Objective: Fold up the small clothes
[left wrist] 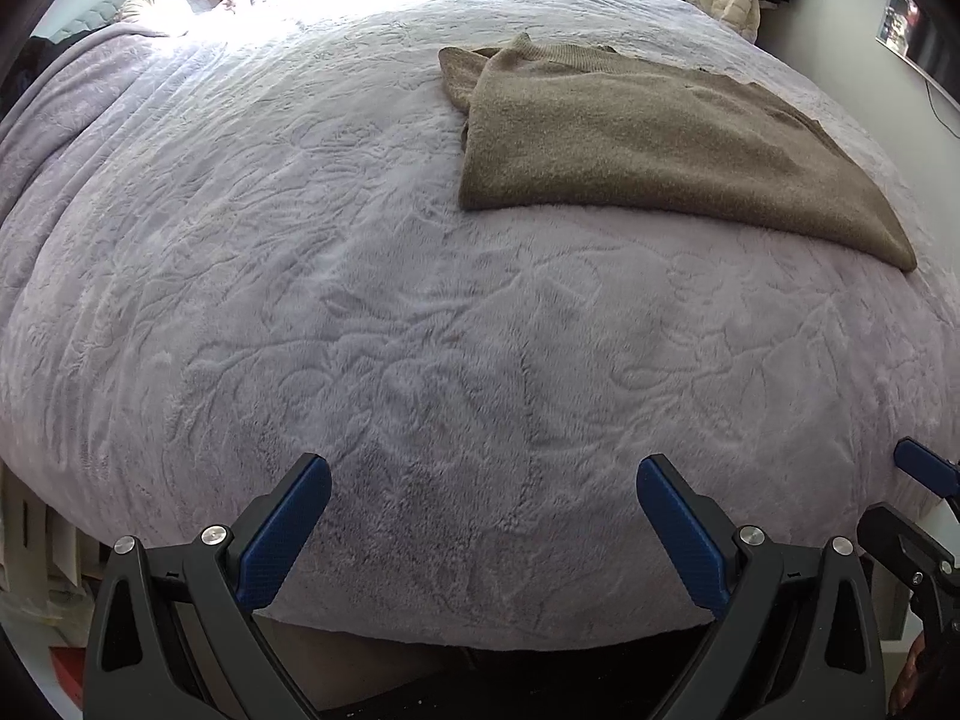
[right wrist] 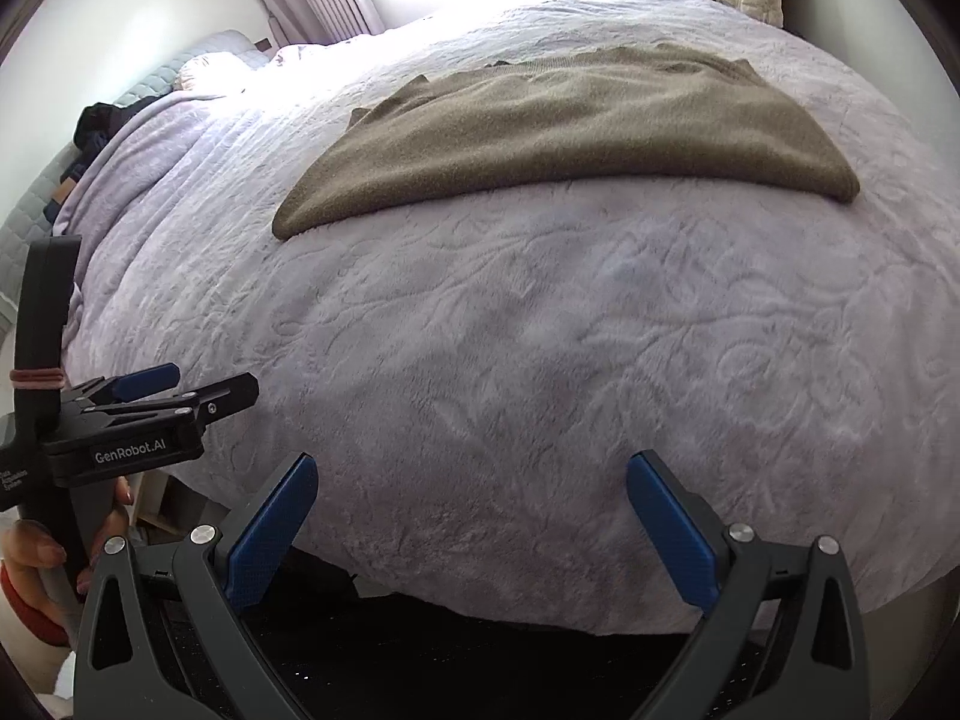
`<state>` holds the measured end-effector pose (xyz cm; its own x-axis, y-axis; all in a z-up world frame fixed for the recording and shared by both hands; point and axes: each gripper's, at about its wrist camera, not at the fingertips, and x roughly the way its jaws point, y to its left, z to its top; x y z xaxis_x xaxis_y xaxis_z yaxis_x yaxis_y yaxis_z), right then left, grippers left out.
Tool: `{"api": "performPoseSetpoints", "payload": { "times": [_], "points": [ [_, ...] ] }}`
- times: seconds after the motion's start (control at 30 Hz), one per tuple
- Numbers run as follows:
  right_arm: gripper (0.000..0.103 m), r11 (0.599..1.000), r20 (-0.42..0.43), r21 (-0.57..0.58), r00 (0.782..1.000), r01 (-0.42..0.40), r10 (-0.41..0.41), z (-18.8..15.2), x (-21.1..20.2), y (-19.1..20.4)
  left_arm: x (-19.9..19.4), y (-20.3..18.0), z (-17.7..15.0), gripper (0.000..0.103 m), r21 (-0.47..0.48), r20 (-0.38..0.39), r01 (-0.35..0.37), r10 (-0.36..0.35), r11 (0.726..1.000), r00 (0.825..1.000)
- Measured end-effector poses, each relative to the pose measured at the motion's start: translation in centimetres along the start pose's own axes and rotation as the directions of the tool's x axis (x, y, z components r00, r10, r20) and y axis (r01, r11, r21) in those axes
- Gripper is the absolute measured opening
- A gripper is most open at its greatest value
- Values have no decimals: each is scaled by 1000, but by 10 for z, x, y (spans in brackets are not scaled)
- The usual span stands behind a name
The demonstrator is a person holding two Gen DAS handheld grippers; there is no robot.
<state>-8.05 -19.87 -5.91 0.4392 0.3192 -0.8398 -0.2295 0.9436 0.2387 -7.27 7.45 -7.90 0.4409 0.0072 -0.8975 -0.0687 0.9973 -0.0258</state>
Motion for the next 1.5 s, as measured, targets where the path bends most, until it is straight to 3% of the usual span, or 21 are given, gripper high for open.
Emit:
{"api": "performPoseSetpoints", "payload": {
  "times": [0.2,0.47,0.57,0.7,0.8,0.9,1.0,1.07,1.1,1.13,1.17,1.23,1.3,1.37,1.43,1.47,1.5],
  "points": [
    [103,999,4,39,999,-34,34,9,0,-17,3,-2,13,102,-21,-5,43,-43,999,999],
    [103,983,39,92,987,-158,155,34,4,-35,8,10,45,102,-147,34,217,-214,965,976],
    [103,960,67,130,968,-248,241,53,10,-39,17,14,60,102,-201,51,280,-275,939,960],
    [103,910,101,214,935,-355,341,78,28,-52,33,13,76,102,-261,66,383,-379,886,923],
    [101,853,118,289,901,-434,419,94,47,-63,42,7,86,102,-262,87,404,-396,876,914],
    [92,797,126,339,864,-499,487,110,70,-68,50,4,97,102,-276,108,437,-424,856,899],
    [81,737,134,430,844,-521,519,123,100,-74,58,4,107,102,-299,119,460,-445,836,887],
    [64,681,151,494,825,-541,545,129,118,-79,62,3,110,102,-314,126,470,-454,825,882],
    [57,648,164,520,810,-557,564,131,127,-81,63,3,111,102,-324,132,476,-459,818,878],
    [37,608,177,541,785,-581,593,134,134,-84,63,3,111,102,-332,142,488,-469,807,872],
    [27,570,195,555,761,-606,619,138,138,-86,63,3,112,102,-339,153,502,-480,795,864],
    [24,534,237,536,723,-655,649,145,135,-85,67,3,116,102,-373,187,559,-529,741,827],
    [24,549,253,486,711,-680,657,151,125,-80,72,5,121,102,-415,219,601,-566,683,795],
    [24,575,239,456,716,-679,656,154,121,-73,82,7,130,102,-466,245,609,-567,642,786],
    [24,605,209,449,736,-658,644,152,122,-71,88,9,138,102,-500,260,587,-537,637,803],
    [24,621,190,451,749,-641,635,151,126,-71,89,9,142,100,-506,265,570,-512,648,817],
    [24,638,167,453,762,-623,626,148,128,-71,89,7,146,88,-506,261,544,-482,669,836]
  ]
}}
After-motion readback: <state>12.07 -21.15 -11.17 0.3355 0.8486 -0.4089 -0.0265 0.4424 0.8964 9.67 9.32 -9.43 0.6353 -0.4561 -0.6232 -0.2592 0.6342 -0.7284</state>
